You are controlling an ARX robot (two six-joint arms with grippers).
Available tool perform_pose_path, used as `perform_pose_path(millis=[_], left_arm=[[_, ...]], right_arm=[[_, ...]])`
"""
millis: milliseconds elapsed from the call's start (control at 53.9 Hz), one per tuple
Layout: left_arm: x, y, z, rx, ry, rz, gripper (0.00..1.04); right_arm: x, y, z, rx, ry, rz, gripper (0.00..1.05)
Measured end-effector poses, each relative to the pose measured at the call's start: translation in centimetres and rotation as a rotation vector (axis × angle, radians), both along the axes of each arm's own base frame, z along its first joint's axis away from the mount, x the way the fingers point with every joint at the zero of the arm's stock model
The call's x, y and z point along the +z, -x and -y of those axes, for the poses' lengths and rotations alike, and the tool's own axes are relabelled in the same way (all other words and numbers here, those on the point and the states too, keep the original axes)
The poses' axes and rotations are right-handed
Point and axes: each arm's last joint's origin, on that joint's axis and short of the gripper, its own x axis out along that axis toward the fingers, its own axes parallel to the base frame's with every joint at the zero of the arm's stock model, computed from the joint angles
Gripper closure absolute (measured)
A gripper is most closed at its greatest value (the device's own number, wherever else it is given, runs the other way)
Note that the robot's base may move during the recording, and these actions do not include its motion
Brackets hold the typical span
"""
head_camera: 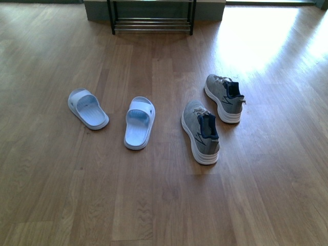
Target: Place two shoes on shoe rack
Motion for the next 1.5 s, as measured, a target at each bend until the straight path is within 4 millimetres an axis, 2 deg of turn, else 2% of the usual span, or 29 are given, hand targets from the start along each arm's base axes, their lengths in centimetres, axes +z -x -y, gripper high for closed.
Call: perform_pose_path(millis=[1504], left_arm=[[0.0,0.0,0.0,0.0,0.0,0.0,0.09]], right_arm=[[0.01,0.0,0.0,0.0,0.0,0.0,0.09]])
